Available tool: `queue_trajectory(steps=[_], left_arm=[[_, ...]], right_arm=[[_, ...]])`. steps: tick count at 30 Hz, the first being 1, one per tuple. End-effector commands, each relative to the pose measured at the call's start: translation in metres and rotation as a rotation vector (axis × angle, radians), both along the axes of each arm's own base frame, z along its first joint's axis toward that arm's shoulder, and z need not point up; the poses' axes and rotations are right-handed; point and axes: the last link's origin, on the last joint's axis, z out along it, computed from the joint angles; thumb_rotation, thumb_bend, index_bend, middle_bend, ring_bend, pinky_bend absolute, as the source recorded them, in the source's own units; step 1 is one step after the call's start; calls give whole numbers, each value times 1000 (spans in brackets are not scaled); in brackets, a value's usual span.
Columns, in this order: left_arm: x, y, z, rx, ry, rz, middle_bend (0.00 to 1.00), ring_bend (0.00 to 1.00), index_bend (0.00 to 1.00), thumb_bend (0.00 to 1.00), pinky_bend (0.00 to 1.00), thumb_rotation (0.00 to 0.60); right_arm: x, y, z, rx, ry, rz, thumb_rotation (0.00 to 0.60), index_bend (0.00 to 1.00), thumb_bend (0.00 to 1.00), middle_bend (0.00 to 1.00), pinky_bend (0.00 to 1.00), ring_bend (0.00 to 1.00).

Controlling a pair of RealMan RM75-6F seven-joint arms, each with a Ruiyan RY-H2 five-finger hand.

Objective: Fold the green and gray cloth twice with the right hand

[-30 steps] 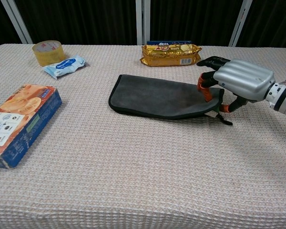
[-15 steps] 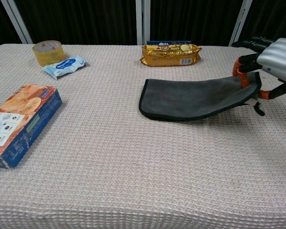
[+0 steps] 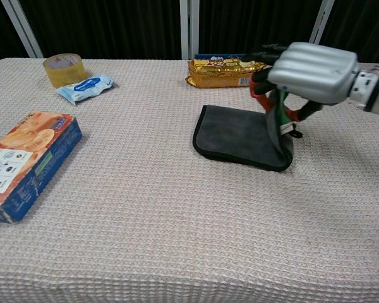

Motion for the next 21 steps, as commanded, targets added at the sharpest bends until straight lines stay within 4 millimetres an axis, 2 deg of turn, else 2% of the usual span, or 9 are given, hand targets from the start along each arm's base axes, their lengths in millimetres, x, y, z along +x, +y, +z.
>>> queue_trajectory(steps=[1,5,11,13,15,17,18,21], left_arm=[[-3,-1,0,0,-1,10,181,155,316,10,137,600],[-6,-2,1,2,-3,17,181,155,316,10,137,600],[-10,-4,2,5,-7,27,180,155,315,10,137,600],[-11,-5,2,6,-9,30,180,155,315,10,136,600],[-12,-6,1,7,-10,32,181,155,316,10,136,600],[-13,-6,1,8,-11,33,181,155,316,11,137,600],[-13,-6,2,8,-11,32,181,155,316,11,137,600],[-12,-6,3,13,-10,27,181,155,316,11,136,600]], right_arm=[[36,-9,-28,23,33,61,600,665,378,313,0,31],[53,-17,-44,28,67,83,600,653,378,301,0,30],[63,-24,-64,22,117,81,600,583,349,274,0,27],[63,-27,-69,9,124,55,600,453,285,235,0,11],[64,-27,-73,3,115,21,600,191,156,154,0,0],[65,-26,-75,-8,99,-8,600,34,60,83,0,0],[66,-26,-74,-15,88,-16,600,2,25,46,0,0],[67,-24,-65,-40,25,-41,600,0,0,2,0,0]])
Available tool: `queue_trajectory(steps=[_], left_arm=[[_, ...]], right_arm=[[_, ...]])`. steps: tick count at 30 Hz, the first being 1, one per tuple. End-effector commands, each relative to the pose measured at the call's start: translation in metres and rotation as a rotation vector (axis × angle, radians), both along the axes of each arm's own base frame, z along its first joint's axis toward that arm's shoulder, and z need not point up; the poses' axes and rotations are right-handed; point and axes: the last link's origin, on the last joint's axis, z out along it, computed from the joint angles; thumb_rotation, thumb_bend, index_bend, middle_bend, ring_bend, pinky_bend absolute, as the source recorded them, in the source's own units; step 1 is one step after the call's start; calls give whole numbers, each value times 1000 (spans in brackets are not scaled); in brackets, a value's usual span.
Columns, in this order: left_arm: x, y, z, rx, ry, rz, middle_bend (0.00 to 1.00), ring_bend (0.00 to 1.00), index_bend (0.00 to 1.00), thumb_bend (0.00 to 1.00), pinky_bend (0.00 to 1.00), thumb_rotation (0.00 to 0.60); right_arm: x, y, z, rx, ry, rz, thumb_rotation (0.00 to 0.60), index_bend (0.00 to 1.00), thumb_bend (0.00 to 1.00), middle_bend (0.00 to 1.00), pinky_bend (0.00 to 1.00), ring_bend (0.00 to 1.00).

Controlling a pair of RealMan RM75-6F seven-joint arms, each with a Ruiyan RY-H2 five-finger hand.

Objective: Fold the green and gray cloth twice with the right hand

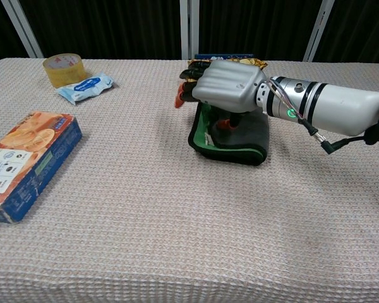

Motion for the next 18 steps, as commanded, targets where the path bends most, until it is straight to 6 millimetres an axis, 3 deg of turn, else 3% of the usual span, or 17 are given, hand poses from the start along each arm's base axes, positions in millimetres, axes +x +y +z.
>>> queue_trajectory(steps=[1,4,9,13,18], left_arm=[[0,0,1,3,2,-4,181,155,316,11,136,600],[1,2,2,7,5,-9,180,155,315,11,136,600],[-1,8,7,36,17,-15,180,155,316,11,136,600],[-4,15,12,69,34,-18,181,155,315,11,136,600],[-1,16,16,93,72,-37,180,155,316,11,137,600]], right_arm=[[1,4,11,-25,-86,-37,600,0,0,0,0,0],[-7,8,35,-61,-170,-70,600,0,1,0,0,0],[-62,41,118,-195,-350,-248,600,4,112,45,0,0],[-113,91,184,-277,-475,-466,600,107,175,178,6,65],[-163,157,238,-372,-549,-656,600,111,179,167,12,17]])
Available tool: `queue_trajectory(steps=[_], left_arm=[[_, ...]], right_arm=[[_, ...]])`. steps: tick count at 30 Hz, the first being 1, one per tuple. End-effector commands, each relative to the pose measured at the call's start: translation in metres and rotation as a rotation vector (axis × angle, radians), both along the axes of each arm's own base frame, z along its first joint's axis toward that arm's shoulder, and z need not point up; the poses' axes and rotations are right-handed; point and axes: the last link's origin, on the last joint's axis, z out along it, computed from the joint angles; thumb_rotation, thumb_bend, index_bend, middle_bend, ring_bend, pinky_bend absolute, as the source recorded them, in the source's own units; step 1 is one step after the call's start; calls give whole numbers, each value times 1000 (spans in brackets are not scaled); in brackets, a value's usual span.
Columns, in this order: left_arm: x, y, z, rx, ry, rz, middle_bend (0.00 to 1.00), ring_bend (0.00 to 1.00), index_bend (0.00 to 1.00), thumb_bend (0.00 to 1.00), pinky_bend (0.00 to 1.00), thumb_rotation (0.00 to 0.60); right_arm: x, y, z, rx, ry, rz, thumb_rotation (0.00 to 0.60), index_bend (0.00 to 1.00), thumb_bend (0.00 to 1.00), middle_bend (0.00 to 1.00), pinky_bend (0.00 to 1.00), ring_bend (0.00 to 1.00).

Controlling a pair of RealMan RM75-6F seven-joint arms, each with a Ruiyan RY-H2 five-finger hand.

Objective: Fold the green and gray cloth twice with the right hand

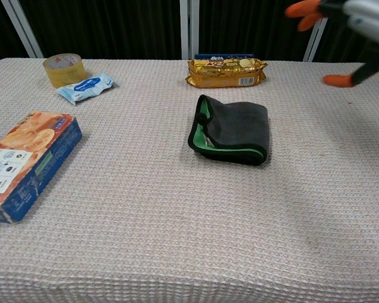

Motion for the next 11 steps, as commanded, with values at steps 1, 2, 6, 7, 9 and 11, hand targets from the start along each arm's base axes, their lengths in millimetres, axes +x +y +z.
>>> queue_trajectory(steps=[1,2,6,7,9,11], left_arm=[[3,0,3,16,23,-12,181,155,316,10,136,600],[4,0,5,21,25,-11,181,155,316,10,136,600],[7,-2,7,14,41,4,181,155,315,11,136,600],[8,-3,6,8,43,4,181,155,315,11,136,600],[11,-4,5,2,37,0,180,155,315,11,137,600],[14,-5,3,1,28,-4,180,155,315,11,136,600]], right_arm=[[-70,84,76,-132,-110,-286,600,103,178,157,10,6],[-78,95,80,-138,-128,-312,600,80,179,137,6,0],[-107,133,89,-103,-199,-411,600,5,185,76,0,0],[-111,138,90,-98,-210,-420,600,4,187,69,0,0],[-117,146,90,-94,-226,-429,600,3,190,65,0,0],[-120,149,88,-90,-239,-430,600,3,191,65,0,0]])
